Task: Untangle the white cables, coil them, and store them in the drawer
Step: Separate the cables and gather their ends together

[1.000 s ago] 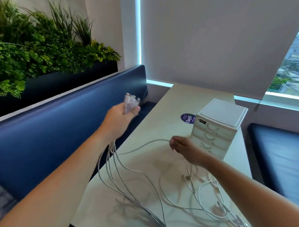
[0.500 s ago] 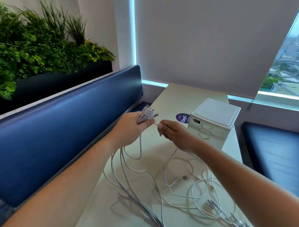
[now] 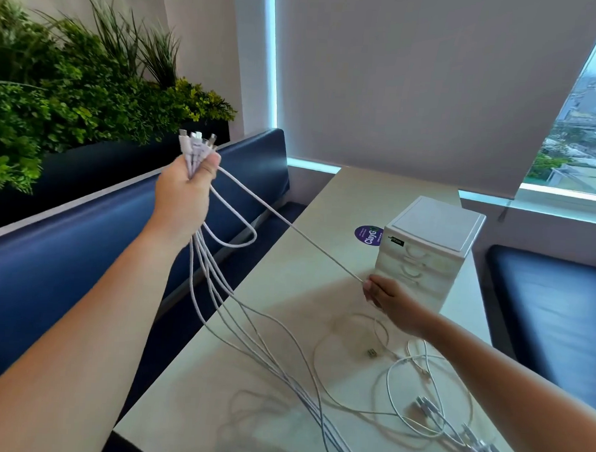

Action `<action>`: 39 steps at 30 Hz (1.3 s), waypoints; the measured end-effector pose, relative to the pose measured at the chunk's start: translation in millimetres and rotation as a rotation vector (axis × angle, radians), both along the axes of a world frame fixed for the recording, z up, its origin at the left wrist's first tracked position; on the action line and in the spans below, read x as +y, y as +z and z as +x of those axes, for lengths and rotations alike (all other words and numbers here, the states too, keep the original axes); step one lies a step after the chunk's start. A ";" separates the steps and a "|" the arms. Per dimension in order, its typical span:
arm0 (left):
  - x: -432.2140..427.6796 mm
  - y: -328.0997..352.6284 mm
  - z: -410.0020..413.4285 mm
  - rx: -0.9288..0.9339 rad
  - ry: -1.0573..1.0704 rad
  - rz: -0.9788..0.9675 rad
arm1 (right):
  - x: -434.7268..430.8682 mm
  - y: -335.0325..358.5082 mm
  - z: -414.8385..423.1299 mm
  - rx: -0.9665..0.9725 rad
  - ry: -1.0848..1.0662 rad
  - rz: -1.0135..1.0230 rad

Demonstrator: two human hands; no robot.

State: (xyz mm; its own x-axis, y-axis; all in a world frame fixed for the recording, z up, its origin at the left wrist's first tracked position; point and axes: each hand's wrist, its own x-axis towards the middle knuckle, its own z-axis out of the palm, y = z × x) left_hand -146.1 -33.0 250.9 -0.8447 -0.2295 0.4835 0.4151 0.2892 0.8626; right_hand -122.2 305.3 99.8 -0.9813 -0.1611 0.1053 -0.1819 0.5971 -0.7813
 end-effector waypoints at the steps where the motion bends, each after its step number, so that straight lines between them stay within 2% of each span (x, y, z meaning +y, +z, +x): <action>1: -1.6 2.2 0.5 0.010 -0.001 0.042 | 5.4 -5.6 0.4 -0.016 -0.007 0.003; 7: -6.7 -7.3 0.6 -0.090 0.000 -0.005 | 16.5 0.9 8.9 -0.058 -0.040 0.042; 12: -6.4 -10.5 1.2 -0.105 0.121 -0.051 | 27.4 34.8 8.8 -0.070 -0.056 0.329; 14: 1.5 -9.2 6.2 -0.069 0.149 -0.104 | 25.8 45.8 9.7 -0.100 -0.046 0.367; 16: 11.4 -7.2 11.8 -0.039 0.114 -0.129 | 17.4 58.1 12.0 -0.112 0.008 0.327; 18: 26.2 -3.7 19.7 -0.056 -0.009 -0.199 | 5.5 70.8 13.4 -0.099 0.080 0.262; 22: 68.6 -13.0 39.4 -0.252 -0.435 -0.466 | -17.6 90.9 12.4 -0.045 0.210 0.117; 24: 88.3 -26.2 43.8 -0.330 -0.538 -0.563 | -27.3 99.6 12.9 -0.021 0.257 0.067; 30: 101.0 -32.3 44.3 -0.349 -0.496 -0.546 | -35.1 104.7 15.7 0.013 0.294 0.002; 35: 86.3 -18.6 40.1 -0.210 -0.365 -0.467 | -25.9 90.6 12.0 0.007 0.248 -0.082; 39: 69.2 -7.0 35.5 -0.113 -0.268 -0.494 | -12.4 77.6 11.1 -0.018 0.199 -0.079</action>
State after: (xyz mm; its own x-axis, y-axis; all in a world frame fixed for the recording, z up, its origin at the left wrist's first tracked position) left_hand -110.6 36.2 243.9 -0.8950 0.2303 0.3820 0.4424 0.5668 0.6950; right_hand -111.1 292.9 177.4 -0.9326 -0.3443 0.1082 -0.2761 0.4875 -0.8283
